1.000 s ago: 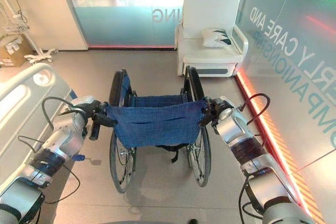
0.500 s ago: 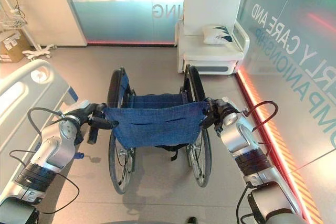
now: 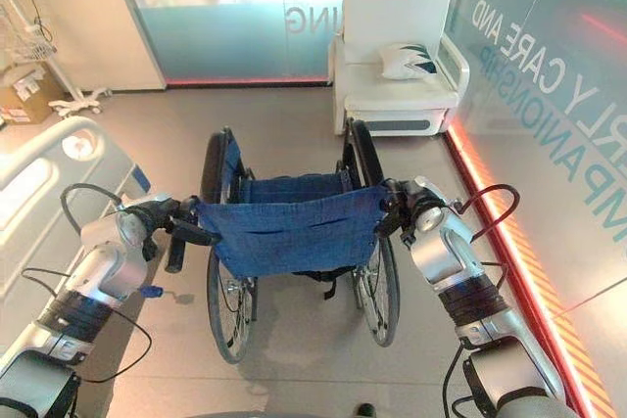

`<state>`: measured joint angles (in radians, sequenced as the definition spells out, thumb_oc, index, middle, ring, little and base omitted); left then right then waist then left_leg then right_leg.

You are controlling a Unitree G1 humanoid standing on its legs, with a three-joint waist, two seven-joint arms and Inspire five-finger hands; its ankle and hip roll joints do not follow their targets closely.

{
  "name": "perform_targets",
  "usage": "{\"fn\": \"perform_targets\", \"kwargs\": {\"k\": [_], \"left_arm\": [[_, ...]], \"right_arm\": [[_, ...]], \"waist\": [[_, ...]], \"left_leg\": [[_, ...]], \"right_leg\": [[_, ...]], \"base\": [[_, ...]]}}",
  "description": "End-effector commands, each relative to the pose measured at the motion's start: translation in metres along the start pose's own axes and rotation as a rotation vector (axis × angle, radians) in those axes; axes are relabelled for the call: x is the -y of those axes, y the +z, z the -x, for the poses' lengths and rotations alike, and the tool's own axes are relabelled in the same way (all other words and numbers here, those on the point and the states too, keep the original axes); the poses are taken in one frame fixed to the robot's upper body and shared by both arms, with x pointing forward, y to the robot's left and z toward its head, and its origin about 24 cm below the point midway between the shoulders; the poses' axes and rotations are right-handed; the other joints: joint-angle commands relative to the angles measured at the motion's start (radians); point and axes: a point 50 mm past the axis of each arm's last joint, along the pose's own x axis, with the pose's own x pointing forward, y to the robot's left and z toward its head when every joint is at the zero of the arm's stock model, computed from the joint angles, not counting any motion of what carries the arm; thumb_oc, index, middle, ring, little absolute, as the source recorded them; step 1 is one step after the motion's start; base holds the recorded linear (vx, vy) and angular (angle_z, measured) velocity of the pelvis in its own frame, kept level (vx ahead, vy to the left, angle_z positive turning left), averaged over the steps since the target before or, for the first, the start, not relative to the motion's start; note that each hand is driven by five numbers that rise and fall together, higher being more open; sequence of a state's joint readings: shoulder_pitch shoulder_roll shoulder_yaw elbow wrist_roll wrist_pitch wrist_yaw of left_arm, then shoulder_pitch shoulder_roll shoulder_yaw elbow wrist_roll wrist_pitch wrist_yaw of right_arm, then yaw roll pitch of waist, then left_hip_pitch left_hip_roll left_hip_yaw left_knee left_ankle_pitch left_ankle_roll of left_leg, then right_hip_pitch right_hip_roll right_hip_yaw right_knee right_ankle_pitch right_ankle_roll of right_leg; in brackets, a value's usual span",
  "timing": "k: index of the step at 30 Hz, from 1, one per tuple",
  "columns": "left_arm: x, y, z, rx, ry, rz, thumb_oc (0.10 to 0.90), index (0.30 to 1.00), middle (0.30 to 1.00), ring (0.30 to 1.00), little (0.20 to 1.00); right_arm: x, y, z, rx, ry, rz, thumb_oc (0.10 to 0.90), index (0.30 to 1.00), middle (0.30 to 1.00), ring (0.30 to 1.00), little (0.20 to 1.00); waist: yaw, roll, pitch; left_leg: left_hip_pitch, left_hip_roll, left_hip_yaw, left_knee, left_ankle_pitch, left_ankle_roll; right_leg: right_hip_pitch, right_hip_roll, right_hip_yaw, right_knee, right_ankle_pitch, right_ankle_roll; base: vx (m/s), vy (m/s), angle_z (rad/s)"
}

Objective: Push the wheelchair next to the bed

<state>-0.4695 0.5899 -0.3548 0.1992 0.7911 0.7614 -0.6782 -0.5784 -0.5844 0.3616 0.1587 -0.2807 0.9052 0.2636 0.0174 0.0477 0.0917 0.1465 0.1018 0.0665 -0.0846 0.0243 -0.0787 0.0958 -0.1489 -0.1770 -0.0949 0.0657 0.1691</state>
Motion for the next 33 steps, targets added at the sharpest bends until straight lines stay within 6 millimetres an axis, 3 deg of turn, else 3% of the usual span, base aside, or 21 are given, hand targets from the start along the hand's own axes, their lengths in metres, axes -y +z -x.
{"fn": "perform_targets", "kwargs": {"k": [1,4,9,10,13,14,15,16,23,33], "left_arm": [[0.116,-0.117,-0.021,-0.542,-0.381,-0.117,0.800,0.900,0.900,0.900,0.900],[0.139,-0.113,-0.026,-0.547,-0.431,-0.131,0.800,0.900,0.900,0.900,0.900],[0.155,-0.106,-0.031,-0.527,-0.424,-0.143,0.800,0.900,0.900,0.900,0.900],[0.155,-0.105,-0.032,-0.522,-0.417,-0.140,0.740,0.811,0.811,0.811,0.811],[0.156,-0.096,-0.036,-0.486,-0.372,-0.110,0.645,0.667,0.667,0.667,0.667],[0.156,-0.091,-0.038,-0.466,-0.350,-0.099,0.585,0.578,0.578,0.578,0.578],[0.155,-0.086,-0.040,-0.431,-0.305,-0.075,0.565,0.547,0.547,0.547,0.547],[0.155,-0.082,-0.042,-0.397,-0.265,-0.047,0.400,0.300,0.300,0.300,0.300],[0.150,-0.067,-0.046,-0.253,-0.121,0.029,0.400,0.300,0.300,0.300,0.300],[0.153,-0.064,-0.046,-0.195,-0.137,-0.043,0.400,0.300,0.300,0.300,0.300]], "right_arm": [[-0.012,-0.008,-0.008,-0.067,0.104,0.041,0.800,0.900,0.900,0.900,0.900],[-0.018,-0.001,-0.010,-0.069,0.144,0.056,0.800,0.900,0.900,0.900,0.900],[-0.028,0.005,-0.014,-0.081,0.193,0.077,0.800,0.900,0.900,0.900,0.900],[-0.029,0.005,-0.014,-0.081,0.198,0.078,0.800,0.900,0.900,0.900,0.900],[-0.035,0.009,-0.016,-0.078,0.224,0.074,0.800,0.900,0.900,0.900,0.900],[-0.037,0.011,-0.016,-0.074,0.244,0.065,0.773,0.860,0.860,0.860,0.860],[-0.042,0.011,-0.017,-0.065,0.262,0.054,0.723,0.785,0.785,0.785,0.785],[-0.045,0.012,-0.017,-0.051,0.272,0.048,0.400,0.300,0.300,0.300,0.300],[-0.064,0.001,-0.019,-0.030,0.356,-0.010,0.400,0.300,0.300,0.300,0.300],[-0.071,-0.012,-0.024,-0.029,0.381,-0.006,0.400,0.300,0.300,0.300,0.300]], "waist": [[0.039,-0.080,0.057],[0.032,-0.081,0.056],[0.024,-0.083,0.055],[0.024,-0.083,0.055],[0.023,-0.086,0.056],[0.024,-0.088,0.055],[0.026,-0.089,0.055],[0.026,-0.090,0.056],[0.036,-0.095,0.058],[0.042,-0.097,0.061]], "left_leg": [[-0.020,-0.147,0.033,-0.003,-0.010,0.107],[-0.021,-0.146,0.037,-0.003,-0.010,0.105],[-0.025,-0.144,0.041,-0.003,-0.009,0.103],[-0.025,-0.144,0.041,-0.003,-0.009,0.103],[-0.026,-0.143,0.042,-0.003,-0.009,0.102],[-0.027,-0.144,0.042,-0.003,-0.009,0.101],[-0.029,-0.144,0.040,-0.003,-0.008,0.101],[-0.030,-0.144,0.039,-0.003,-0.007,0.100],[-0.038,-0.145,0.034,-0.003,-0.003,0.098],[-0.039,-0.145,0.032,-0.003,-0.002,0.095]], "right_leg": [[0.029,0.093,-0.019,0.012,-0.006,-0.081],[0.026,0.094,-0.012,0.013,-0.007,-0.083],[0.021,0.094,-0.007,0.016,-0.008,-0.085],[0.021,0.094,-0.007,0.017,-0.008,-0.086],[0.020,0.093,-0.007,0.017,-0.008,-0.087],[0.019,0.092,-0.008,0.017,-0.008,-0.087],[0.018,0.092,-0.008,0.017,-0.008,-0.087],[0.018,0.092,-0.009,0.018,-0.008,-0.088],[0.016,0.089,-0.015,0.017,-0.006,-0.092],[0.018,0.088,-0.025,0.015,-0.004,-0.095]], "base": [[0.00,0.000,0.00],[0.00,0.000,0.00],[0.00,0.000,0.00],[0.00,0.000,0.00],[0.00,-0.001,-0.01],[-0.02,-0.008,-0.05],[-0.02,-0.009,-0.05],[-0.01,-0.008,-0.03],[0.00,0.000,0.00],[0.00,0.000,0.00]]}}
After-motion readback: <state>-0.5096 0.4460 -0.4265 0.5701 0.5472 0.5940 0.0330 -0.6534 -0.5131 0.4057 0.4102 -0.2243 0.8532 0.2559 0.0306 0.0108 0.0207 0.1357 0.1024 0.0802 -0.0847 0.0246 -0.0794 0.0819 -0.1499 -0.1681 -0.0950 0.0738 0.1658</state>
